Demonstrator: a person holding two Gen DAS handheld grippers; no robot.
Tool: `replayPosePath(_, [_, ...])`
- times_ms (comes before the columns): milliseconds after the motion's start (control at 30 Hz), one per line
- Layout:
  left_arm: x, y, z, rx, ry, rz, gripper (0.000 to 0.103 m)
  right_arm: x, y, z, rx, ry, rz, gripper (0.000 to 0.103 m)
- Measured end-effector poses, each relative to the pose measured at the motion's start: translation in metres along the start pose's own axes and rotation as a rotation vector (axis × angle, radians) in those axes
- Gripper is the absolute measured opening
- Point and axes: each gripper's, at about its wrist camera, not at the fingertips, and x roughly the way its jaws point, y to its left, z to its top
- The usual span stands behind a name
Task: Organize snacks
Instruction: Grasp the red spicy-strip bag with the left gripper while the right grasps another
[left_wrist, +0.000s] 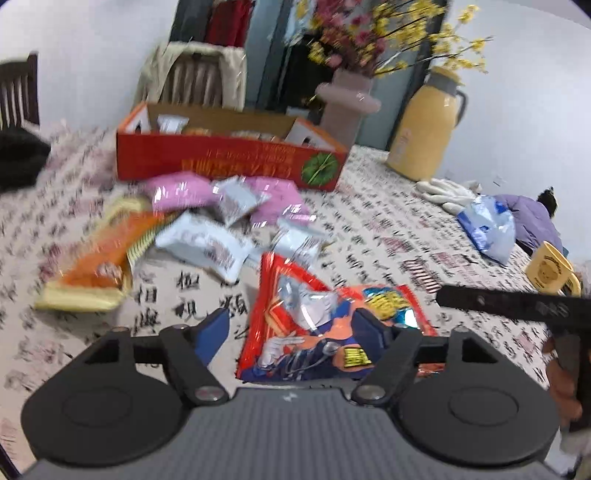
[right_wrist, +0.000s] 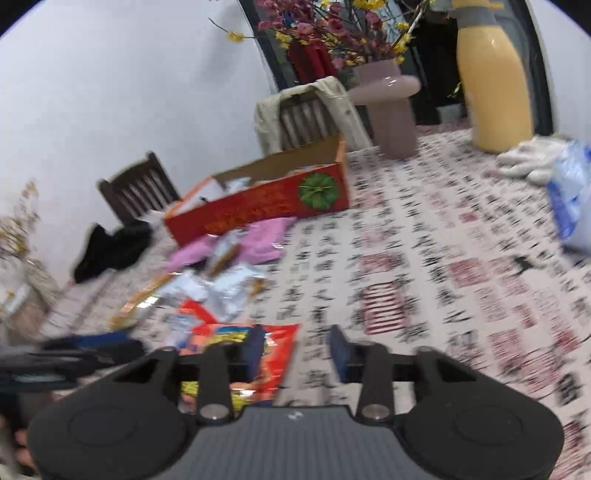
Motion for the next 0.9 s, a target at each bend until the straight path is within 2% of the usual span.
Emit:
replayPosePath(100, [0.013, 0.011, -0.003, -0.066, 0.035, -0.004, 0.072, 0.010, 0.003, -0.009, 0.018, 0.035, 0.035, 0.043])
replayPosePath(133, [0.012, 0.013, -0.004, -0.075, 0.024, -0.014, 0.071, 0.014, 0.004, -0.012, 0.022, 0.044, 0.037, 0.043])
replayPosePath(167, [0.011, 0.015, -0.005, -0.074, 0.026, -0.020, 0.066, 0.017, 0.003, -0.014, 0.032, 0.052, 0.043, 0.043])
replayPosePath(200, [0.010, 0.014, -0.006, -0.070, 0.030, -0.035, 0.056, 0.019, 0.002, -0.016, 0.051, 0.056, 0.054, 0.042])
replayPosePath(267, [0.007, 0.012, -0.008, -0.068, 0.038, -0.065, 0.050, 0.023, -0.003, -0.020, 0.102, 0.071, 0.087, 0.037])
replayPosePath(300, [0.005, 0.011, -0.010, -0.063, 0.035, -0.068, 0.043, 0.023, -0.004, -0.021, 0.112, 0.063, 0.086, 0.035])
replayPosePath(333, [0.003, 0.010, -0.011, -0.064, 0.031, -0.076, 0.039, 0.022, -0.004, -0.022, 0.111, 0.066, 0.086, 0.031])
replayPosePath(400, [-0.003, 0.009, -0.012, -0.076, 0.026, -0.084, 0.023, 0.018, -0.004, -0.024, 0.116, 0.066, 0.106, 0.020])
replayPosePath(433, [-0.006, 0.008, -0.012, -0.075, 0.020, -0.092, 0.019, 0.016, -0.002, -0.024, 0.113, 0.067, 0.118, 0.010])
replayPosePath(467, [-0.008, 0.006, -0.012, -0.069, 0.018, -0.096, 0.018, 0.013, 0.001, -0.023, 0.098, 0.064, 0.118, 0.007])
replayPosePath(567, [-0.010, 0.002, -0.011, -0.060, 0.022, -0.097, 0.011, 0.005, 0.011, -0.020, 0.051, 0.041, 0.093, 0.006])
replayPosePath(633, [-0.014, 0.002, -0.005, -0.062, 0.006, -0.118, 0.001, -0.001, 0.017, -0.012, 0.038, 0.021, 0.113, 0.006])
replayPosePath(767, [-0.029, 0.000, 0.025, -0.016, -0.079, -0.201, 0.001, -0.004, 0.036, 0.017, -0.042, -0.005, 0.162, 0.005])
replayPosePath(800, [-0.030, 0.001, 0.035, 0.000, -0.098, -0.201, 0.001, -0.003, 0.041, 0.026, -0.062, -0.011, 0.165, 0.005])
replayPosePath(900, [-0.025, 0.011, 0.054, -0.002, -0.131, -0.133, 0.004, 0.006, 0.056, 0.050, -0.141, -0.026, 0.138, 0.005])
